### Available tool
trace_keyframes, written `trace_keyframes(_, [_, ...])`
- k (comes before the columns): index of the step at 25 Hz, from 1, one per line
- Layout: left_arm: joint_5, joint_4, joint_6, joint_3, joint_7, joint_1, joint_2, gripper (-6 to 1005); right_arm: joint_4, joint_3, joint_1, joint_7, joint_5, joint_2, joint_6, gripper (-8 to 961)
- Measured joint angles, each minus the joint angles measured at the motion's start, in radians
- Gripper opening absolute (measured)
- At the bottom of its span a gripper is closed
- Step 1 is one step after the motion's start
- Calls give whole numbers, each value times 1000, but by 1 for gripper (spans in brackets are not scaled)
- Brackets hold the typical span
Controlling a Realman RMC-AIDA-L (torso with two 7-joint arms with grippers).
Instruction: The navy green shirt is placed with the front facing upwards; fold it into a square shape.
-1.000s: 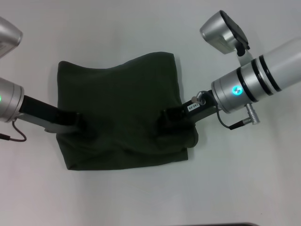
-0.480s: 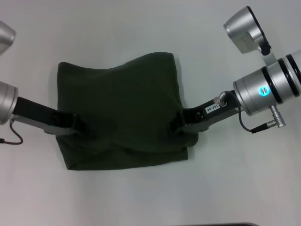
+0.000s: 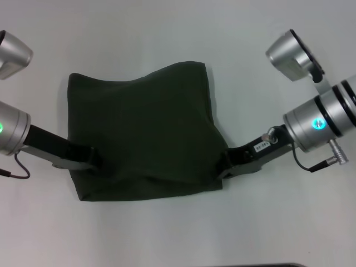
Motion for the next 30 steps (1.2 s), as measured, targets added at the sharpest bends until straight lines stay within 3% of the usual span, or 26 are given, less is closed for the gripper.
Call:
trace_keyframes(7, [24,-2,-2,-9,-4,11,15,5,-2,17,-30,21,-19,-33,22,2])
trace_keyframes(10, [-12,-23,55,-70,40,15,17,5,-38,65,-47,13,-10,-36,-29,2])
trace_keyframes(13, [-47,-48,106,-126,68,16,17,5,-116,125,-61,4,-8,-19,-103,3])
trace_keyframes(19, [-35,-47,55,-111,41,-2,5,5,-139,133,-18,-11,-8,15,-120,3])
trace_keyframes(25, [-24,-42,-70,-39,-26,-11,4,5,-59,86,41,-18,-7,20,-21,3])
trace_keyframes(30, [-22,-37,-80,-36,-30,-12,17,5,-31,50,46,-9,-17,19,30,2])
